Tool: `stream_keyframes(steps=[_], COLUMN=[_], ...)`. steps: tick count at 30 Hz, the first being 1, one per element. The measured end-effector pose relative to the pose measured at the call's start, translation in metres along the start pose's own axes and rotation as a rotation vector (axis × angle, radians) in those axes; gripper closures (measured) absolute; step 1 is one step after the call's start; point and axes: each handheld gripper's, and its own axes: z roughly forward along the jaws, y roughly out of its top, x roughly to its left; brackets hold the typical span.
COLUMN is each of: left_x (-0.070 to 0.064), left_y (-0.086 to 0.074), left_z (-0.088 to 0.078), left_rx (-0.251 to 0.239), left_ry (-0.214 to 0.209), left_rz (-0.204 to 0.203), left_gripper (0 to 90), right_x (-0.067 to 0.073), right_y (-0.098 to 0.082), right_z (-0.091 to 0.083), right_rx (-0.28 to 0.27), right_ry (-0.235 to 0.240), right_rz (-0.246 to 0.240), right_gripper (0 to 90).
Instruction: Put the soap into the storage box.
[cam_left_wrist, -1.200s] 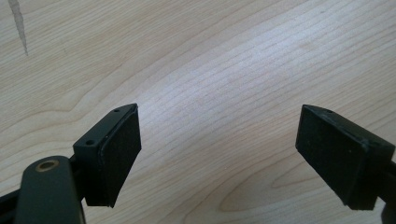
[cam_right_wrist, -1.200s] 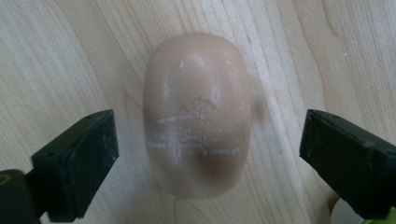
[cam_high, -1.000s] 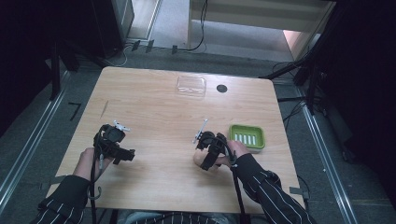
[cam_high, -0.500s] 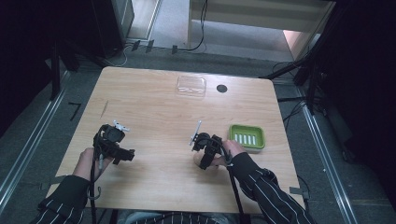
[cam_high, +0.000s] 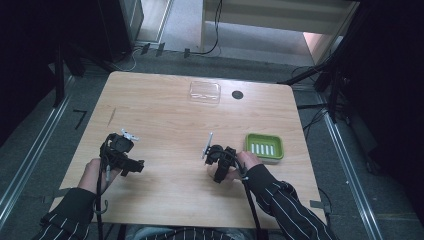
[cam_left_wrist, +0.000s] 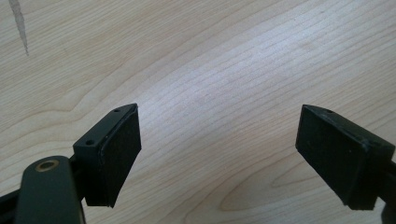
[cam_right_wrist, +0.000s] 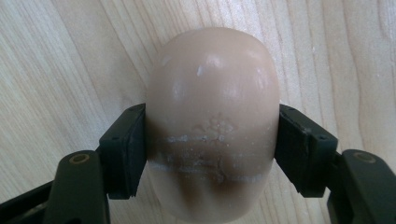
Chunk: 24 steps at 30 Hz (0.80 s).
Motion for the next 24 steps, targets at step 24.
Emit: stream_keyframes(steps=[24], left_x=[0.0001], left_y=[0.0000], left_z=[-0.0001], left_rx=[-0.001], left_ry=[-0.003], left_rz=[0.003], left_gripper=[14.7], right_x=[-0.0006], right_y=[-0.0040], right_z=[-0.0072], right_rx=[0.005], right_ry=[-0.032], right_rz=[0.006], right_gripper=[33.1])
